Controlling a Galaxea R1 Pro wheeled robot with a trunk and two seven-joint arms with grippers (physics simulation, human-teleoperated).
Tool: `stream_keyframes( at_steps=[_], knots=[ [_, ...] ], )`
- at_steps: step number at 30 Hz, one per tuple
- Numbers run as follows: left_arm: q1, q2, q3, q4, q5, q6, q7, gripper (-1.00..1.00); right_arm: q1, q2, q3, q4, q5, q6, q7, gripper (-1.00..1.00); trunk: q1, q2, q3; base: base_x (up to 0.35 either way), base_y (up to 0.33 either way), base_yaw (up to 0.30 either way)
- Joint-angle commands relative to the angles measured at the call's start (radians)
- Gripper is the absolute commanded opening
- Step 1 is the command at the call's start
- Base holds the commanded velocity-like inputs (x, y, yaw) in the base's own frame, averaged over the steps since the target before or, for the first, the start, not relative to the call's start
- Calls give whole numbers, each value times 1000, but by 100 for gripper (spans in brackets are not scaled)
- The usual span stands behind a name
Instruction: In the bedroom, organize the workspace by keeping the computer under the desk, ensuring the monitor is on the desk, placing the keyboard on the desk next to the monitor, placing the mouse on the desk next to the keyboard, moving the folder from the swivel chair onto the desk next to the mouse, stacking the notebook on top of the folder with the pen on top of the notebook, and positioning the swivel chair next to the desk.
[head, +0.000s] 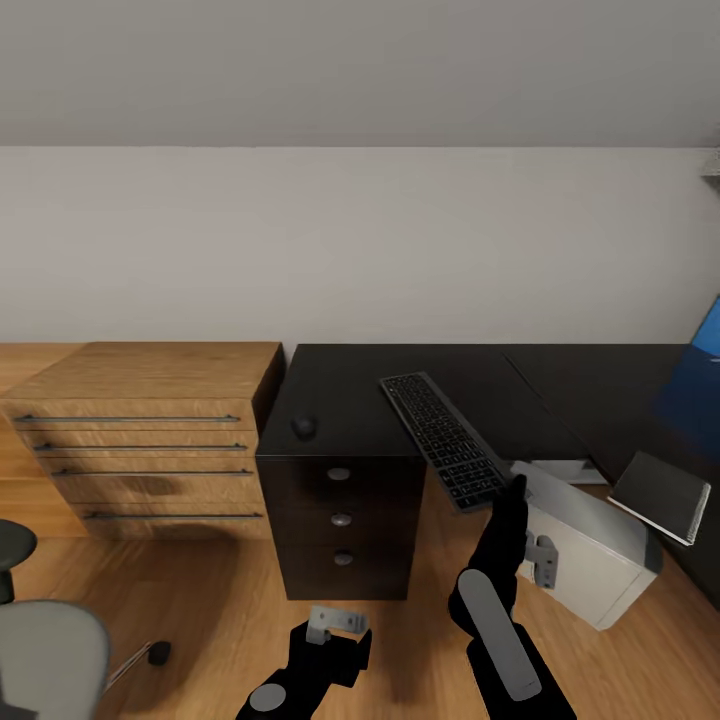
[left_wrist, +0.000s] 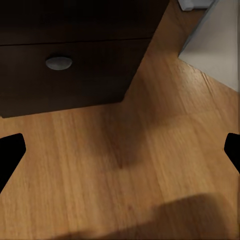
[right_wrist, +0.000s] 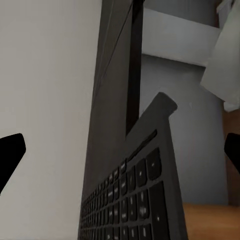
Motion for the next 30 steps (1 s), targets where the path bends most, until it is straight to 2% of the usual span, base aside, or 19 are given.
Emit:
stream_keyframes(
  at_steps=[1,4,9,12,14,19,21,30],
  knots=[
    [-1,0,-2,-1,11,4,9,100,-1,-2,1,-1,4,-3,-8,100,0,0,-1,0,-151,0],
    [-1,0,-2,-1,11,4,9,100,-1,-16,-2,0,4,-3,-10,100,0,0,-1,0,-149,0],
    [-1,0,-2,-1,11,4,9,100,-1,-23,-3,1,3,-2,-10,100,0,0,-1,-11,-207,0],
    [-1,-6,-3,4,9,4,11,100,-1,-24,2,6,-3,3,-4,100,0,0,-1,-14,-133,0],
    [-1,-16,-3,9,9,4,11,100,-1,-12,14,13,8,14,-15,100,0,0,-1,0,0,0],
    [-1,-19,-3,9,9,4,11,100,-1,-9,35,13,36,42,-24,100,0,0,-1,0,0,0],
    [-1,-20,-3,9,10,4,11,100,-1,-18,32,19,47,53,-24,100,0,0,-1,0,0,0],
    [-1,-18,-5,9,9,4,11,100,-1,-66,20,40,47,103,-25,100,0,0,-1,0,0,0]
  ],
)
